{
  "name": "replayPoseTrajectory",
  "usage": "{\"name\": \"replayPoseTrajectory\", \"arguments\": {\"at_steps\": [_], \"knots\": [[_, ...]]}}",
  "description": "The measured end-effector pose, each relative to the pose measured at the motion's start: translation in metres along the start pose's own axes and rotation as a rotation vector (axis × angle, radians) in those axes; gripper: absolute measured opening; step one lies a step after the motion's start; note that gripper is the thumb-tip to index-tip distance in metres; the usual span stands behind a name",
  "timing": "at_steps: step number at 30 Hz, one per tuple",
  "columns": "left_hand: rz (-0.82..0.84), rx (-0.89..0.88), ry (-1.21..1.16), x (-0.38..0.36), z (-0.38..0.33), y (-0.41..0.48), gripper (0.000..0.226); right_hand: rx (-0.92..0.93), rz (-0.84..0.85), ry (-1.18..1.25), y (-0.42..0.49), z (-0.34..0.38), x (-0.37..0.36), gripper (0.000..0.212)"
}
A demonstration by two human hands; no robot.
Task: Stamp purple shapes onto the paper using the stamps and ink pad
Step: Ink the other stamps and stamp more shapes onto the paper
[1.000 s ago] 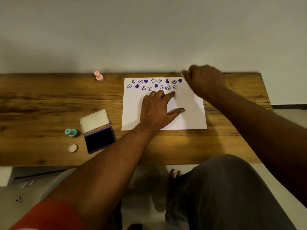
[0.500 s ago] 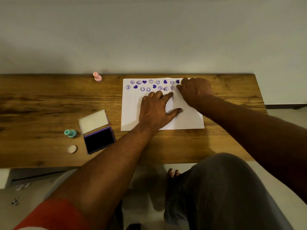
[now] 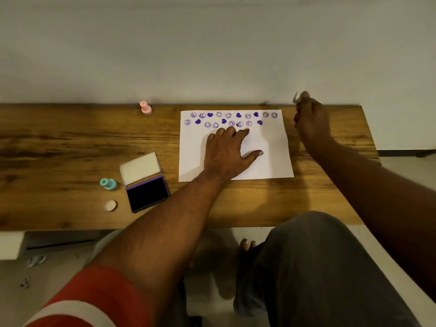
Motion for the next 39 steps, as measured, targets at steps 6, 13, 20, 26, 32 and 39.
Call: {"name": "replayPoseTrajectory", "arguments": {"at_steps": [6,13,20,26,32,39], "knots": [[0.056,-0.028,0.018,0.0,-0.003,0.003,0.078,-0.036,0.01,-0.002,-0.02,-0.023,0.029,0.053],[0.036,-0.078,0.039,0.028,-0.004,0.001,0.076,0.066,0.034,-0.108,-0.039,0.0,0.032,0.031],[-0.01,-0.056,0.018,0.09,0.037,-0.02,0.073,0.145,0.177,-0.116,-0.07,0.05,-0.003,0.028],[-0.18,-0.025,-0.15,0.172,0.112,-0.071,0.033,0.214,0.401,-0.062,-0.134,0.103,-0.075,0.019],[-0.137,0.058,-0.074,0.221,0.202,-0.153,0.022,0.46,0.661,-0.152,-0.234,0.159,-0.159,0.024],[0.032,0.312,-0.082,0.195,0.262,-0.213,0.053,0.668,0.847,-0.358,-0.325,0.18,-0.228,0.025]]}}
Point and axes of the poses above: each hand's wrist, its own y-axis towards the middle knuckle, its own x-axis out of the back of the hand, z = x × y, the point moved 10 cm from there along y, towards the middle knuckle, and after that the axes turned 7 degrees about -z, right-handed, at the moved point
